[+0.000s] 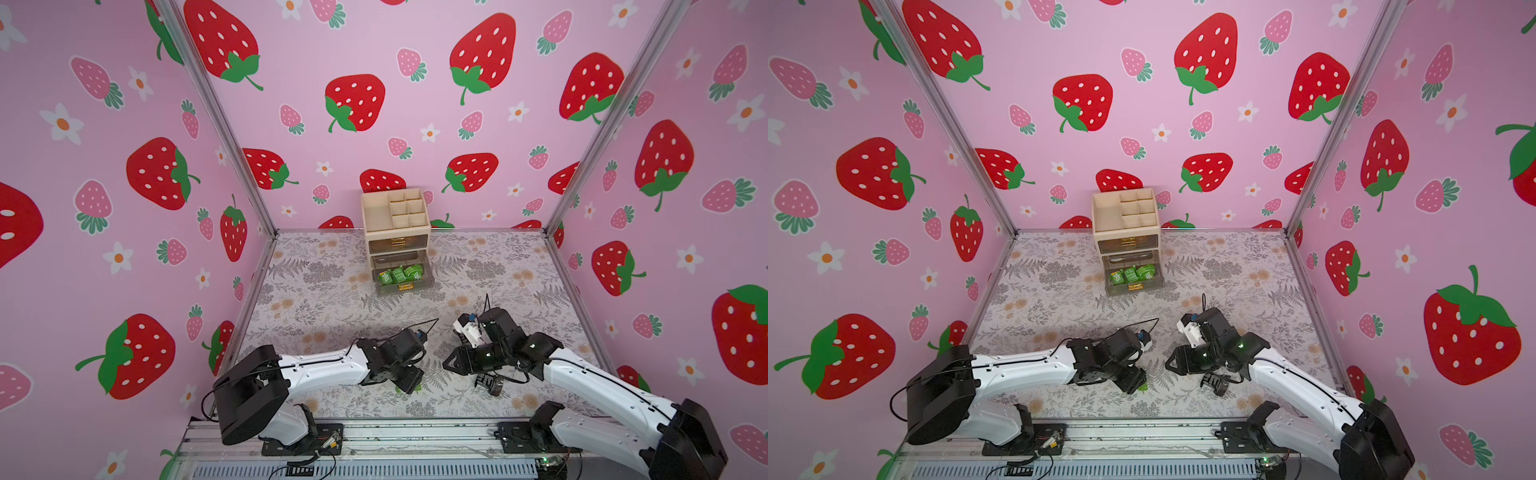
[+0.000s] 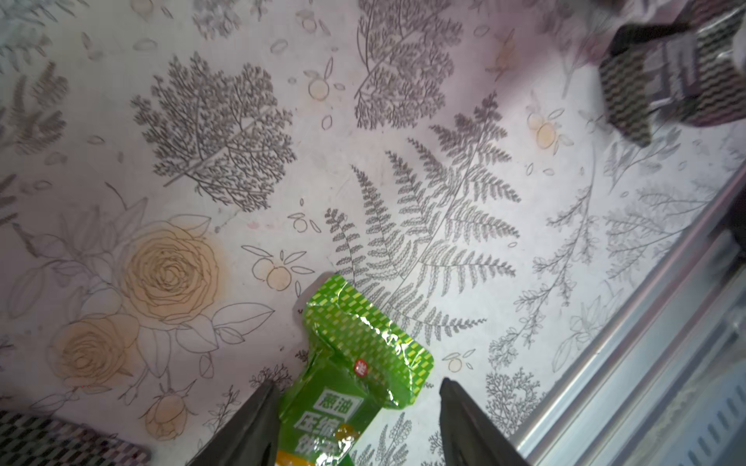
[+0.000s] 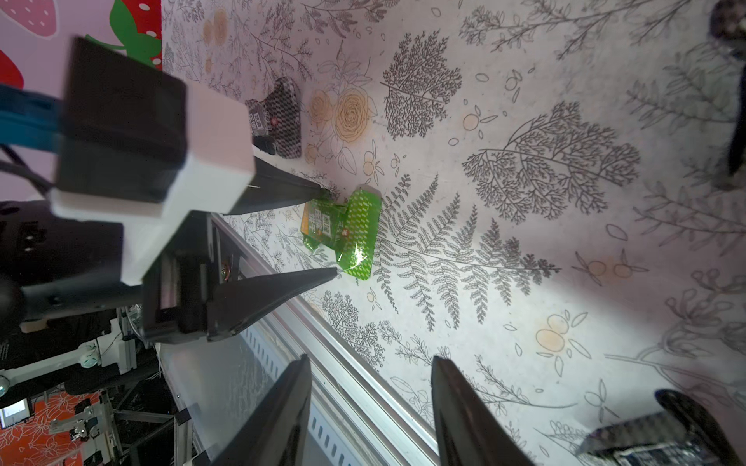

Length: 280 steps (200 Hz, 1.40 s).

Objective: Place the cookies into the drawer by color
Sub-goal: Adjust the cookie at the center of the board.

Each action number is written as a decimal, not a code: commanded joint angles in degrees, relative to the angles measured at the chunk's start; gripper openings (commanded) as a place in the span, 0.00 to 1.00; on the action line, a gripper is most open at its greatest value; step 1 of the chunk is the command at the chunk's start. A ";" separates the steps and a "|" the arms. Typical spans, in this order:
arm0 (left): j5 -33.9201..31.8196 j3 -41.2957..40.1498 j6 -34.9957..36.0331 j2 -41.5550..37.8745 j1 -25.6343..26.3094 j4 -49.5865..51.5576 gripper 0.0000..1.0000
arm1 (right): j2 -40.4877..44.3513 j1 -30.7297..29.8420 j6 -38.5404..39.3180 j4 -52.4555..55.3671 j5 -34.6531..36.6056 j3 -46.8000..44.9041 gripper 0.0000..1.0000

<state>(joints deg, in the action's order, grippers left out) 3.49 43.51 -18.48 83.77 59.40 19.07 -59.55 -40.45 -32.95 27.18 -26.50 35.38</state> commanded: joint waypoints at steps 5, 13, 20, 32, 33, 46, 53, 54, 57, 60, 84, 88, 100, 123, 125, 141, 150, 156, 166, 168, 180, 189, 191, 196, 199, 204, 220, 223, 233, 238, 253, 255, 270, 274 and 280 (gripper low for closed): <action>-1.37 2.48 3.43 0.12 0.26 3.33 0.68 | 0.08 0.28 1.46 -1.36 -1.56 -0.55 0.53; -1.87 2.85 3.95 0.73 0.25 3.89 0.69 | -0.35 0.28 1.57 -1.50 -2.03 -0.57 0.53; -1.95 3.27 3.64 1.51 0.11 4.35 0.69 | -0.54 0.36 1.62 -1.76 -2.32 -0.57 0.53; 0.06 3.30 3.22 2.09 0.15 3.88 0.68 | -0.53 0.28 1.70 -1.67 -2.27 -0.49 0.53; 0.35 3.19 3.20 2.05 0.13 3.66 0.68 | -0.50 0.28 1.73 -1.68 -2.21 -0.48 0.53; 3.22 2.17 3.10 1.75 0.19 2.06 0.68 | -0.31 0.30 1.88 -1.13 -1.18 -0.43 0.53; 2.83 1.80 2.27 1.51 0.22 2.30 0.68 | -0.01 0.29 1.86 -1.06 -0.85 -0.51 0.53; 2.75 1.82 2.16 1.50 0.20 2.34 0.68 | 0.02 0.28 1.85 -1.02 -0.84 -0.54 0.53; 2.42 1.72 1.84 1.48 0.20 2.61 0.68 | 0.13 0.28 1.84 -1.08 -0.83 -0.57 0.53; 2.10 1.69 1.40 1.37 0.19 2.93 0.67 | 0.21 0.29 1.84 -1.15 -0.83 -0.64 0.53; -0.70 1.16 -1.46 -0.28 0.97 5.43 0.65 | 0.90 0.32 1.75 -1.47 -0.88 -0.89 0.53; -0.76 1.10 -1.82 -0.52 1.08 5.82 0.65 | 0.91 0.32 1.75 -1.35 -0.67 -0.94 0.53; -0.83 1.06 -2.92 -0.90 1.60 6.62 0.63 | 1.10 0.31 1.75 -1.33 -0.19 -0.98 0.53; -4.31 2.07 -4.99 -0.01 3.37 9.61 0.59 | 1.02 0.34 1.92 -1.21 0.36 -1.05 0.53; -4.70 2.19 -5.29 0.10 3.49 9.94 0.58 | 1.02 0.36 1.92 -1.20 0.45 -1.09 0.53; -6.64 3.16 -6.38 1.64 4.37 12.33 0.57 | 0.86 0.29 1.92 -1.08 0.88 -0.94 0.53; -7.79 3.86 -6.48 2.62 5.00 13.55 0.57 | 0.76 0.32 1.93 -1.08 0.90 -0.98 0.53; -8.50 4.30 -6.44 3.36 5.43 14.15 0.57 | 0.75 0.36 1.99 -1.12 0.92 -1.00 0.53; -9.15 4.99 -6.10 4.26 5.75 14.67 0.57 | 0.90 0.35 2.01 -0.99 0.88 -1.01 0.53; -9.25 5.14 -6.08 4.40 5.80 14.70 0.57 | 0.88 0.32 2.01 -0.99 0.91 -1.01 0.53; -9.05 5.57 -5.85 4.94 5.91 14.12 0.57 | 1.06 0.35 1.95 -1.08 0.99 -1.09 0.53; -8.85 5.85 -5.82 5.07 5.94 13.64 0.56 | 1.20 0.29 1.93 -1.12 1.14 -1.09 0.53; -8.85 5.94 -5.86 5.17 5.94 13.54 0.56 | 1.26 0.33 1.93 -1.09 1.18 -1.10 0.53; -8.85 6.12 -6.02 5.39 5.95 13.41 0.55 | 1.27 0.30 1.93 -1.08 1.24 -1.14 0.53; -8.90 6.23 -6.05 5.53 5.99 13.39 0.55 | 1.28 0.33 1.92 -1.08 1.27 -1.17 0.53; -8.93 6.42 -6.29 5.79 6.06 13.37 0.55 | 1.21 0.32 1.93 -1.08 1.34 -1.17 0.53; -9.58 7.03 -7.11 6.55 6.44 13.10 0.55 | 1.14 0.32 1.92 -1.03 1.79 -1.16 0.53; -9.80 7.10 -7.30 6.67 6.51 12.97 0.55 | 1.03 0.35 1.97 -0.95 1.92 -1.16 0.53; -10.74 7.34 -8.46 6.99 6.45 12.36 0.52 | 1.06 0.35 1.92 -0.76 2.45 -1.05 0.53; -11.29 7.53 -9.18 7.26 6.50 11.95 0.46 | 1.01 0.30 1.97 -0.66 2.78 -1.09 0.53; -13.22 9.13 -11.70 8.72 6.45 11.57 0.39 | 1.33 0.32 1.84 -0.16 3.77 -1.07 0.53; -13.30 9.42 -11.92 8.96 6.44 11.55 0.39 | 1.36 0.33 1.79 -0.12 3.99 -1.07 0.53; -16.28 12.26 -14.28 11.19 6.47 12.87 0.41 | 1.83 0.29 1.44 0.35 5.39 -1.05 0.54; -17.18 13.04 -14.59 11.89 6.47 13.16 0.41 | 2.03 0.36 1.25 0.46 5.78 -1.09 0.54; -18.20 14.10 -15.02 13.03 6.40 13.64 0.42 | 2.05 0.28 1.14 0.59 6.16 -1.05 0.55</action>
<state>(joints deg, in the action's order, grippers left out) -8.71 52.27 -29.43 93.76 65.65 31.27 -58.87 -40.42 -31.77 26.52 -22.98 35.05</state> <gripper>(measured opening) 0.412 0.541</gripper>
